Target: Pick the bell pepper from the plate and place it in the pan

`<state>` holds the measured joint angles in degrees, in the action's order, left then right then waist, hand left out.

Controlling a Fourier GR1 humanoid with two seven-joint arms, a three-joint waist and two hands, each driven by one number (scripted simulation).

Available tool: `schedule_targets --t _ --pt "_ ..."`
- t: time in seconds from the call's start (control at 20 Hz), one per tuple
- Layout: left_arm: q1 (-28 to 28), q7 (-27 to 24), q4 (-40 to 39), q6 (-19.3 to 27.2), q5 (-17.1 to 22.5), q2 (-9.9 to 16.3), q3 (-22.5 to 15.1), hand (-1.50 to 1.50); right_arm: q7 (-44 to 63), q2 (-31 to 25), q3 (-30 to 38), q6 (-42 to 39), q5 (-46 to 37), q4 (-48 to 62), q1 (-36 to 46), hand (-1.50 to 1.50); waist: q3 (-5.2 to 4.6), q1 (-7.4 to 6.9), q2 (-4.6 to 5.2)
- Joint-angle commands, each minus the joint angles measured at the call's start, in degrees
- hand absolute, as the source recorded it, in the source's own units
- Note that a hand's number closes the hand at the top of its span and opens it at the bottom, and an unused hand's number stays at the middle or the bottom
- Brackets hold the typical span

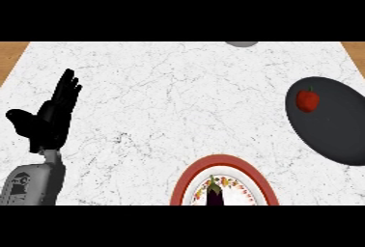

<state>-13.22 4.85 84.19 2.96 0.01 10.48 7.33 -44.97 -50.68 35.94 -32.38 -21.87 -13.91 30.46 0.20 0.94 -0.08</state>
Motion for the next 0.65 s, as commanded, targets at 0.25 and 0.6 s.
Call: schedule_targets --t 0.25,0.6 --pt "1.61 -0.23 0.56 -0.60 1.05 1.02 1.58 0.00 -11.42 -7.86 0.13 -21.38 5.26 -4.13 -9.66 -1.50 -0.05 1.73 -0.54" --pt "3.64 -1.00 1.77 -0.23 0.06 -0.28 0.05 0.00 -10.62 -6.99 -2.12 -19.83 8.53 -9.34 -14.87 -1.50 -0.05 0.95 -0.32"
